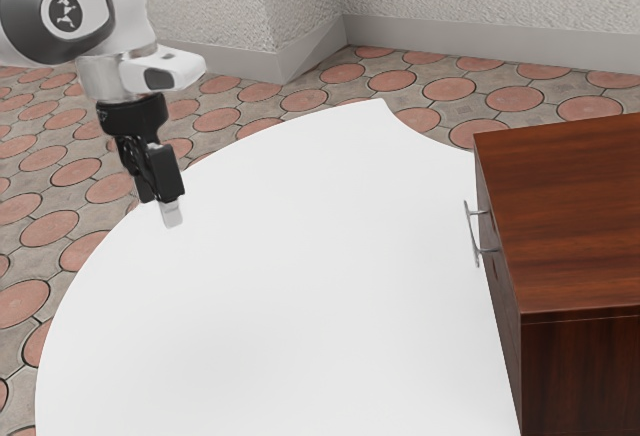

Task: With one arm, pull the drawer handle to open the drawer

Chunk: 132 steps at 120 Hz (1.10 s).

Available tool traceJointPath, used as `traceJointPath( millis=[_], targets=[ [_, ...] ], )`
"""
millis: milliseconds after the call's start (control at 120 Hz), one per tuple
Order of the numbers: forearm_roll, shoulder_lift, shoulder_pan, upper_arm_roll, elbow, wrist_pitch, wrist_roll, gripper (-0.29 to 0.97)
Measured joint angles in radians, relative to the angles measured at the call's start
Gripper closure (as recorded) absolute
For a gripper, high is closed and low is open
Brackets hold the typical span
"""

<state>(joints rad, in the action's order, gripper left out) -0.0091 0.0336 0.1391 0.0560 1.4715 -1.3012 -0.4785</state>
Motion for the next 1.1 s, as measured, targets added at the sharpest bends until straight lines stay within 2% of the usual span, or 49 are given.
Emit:
traceJointPath(
  millis=[158, 275, 425, 617, 750, 833, 1100],
  targets=[
    [0.010, 0.011, -0.018, -0.001, 0.009, -0.092, -0.110, 0.00],
    [0.027, 0.028, -0.100, -0.001, 0.048, -0.131, -0.215, 0.00],
    [0.020, 0.031, -0.197, -0.002, 0.074, -0.214, -0.474, 0.00],
    [-0.110, -0.003, -0.175, 0.001, 0.107, -0.387, -0.924, 0.00],
    [-0.160, -0.055, -0.152, -0.003, 0.097, -0.475, -1.192, 0.00],
    [-0.194, -0.086, -0.147, -0.004, 0.094, -0.521, -1.336, 0.04],
    [-0.276, -0.145, -0.269, -0.014, 0.088, -0.641, -1.688, 0.22]
  ],
)
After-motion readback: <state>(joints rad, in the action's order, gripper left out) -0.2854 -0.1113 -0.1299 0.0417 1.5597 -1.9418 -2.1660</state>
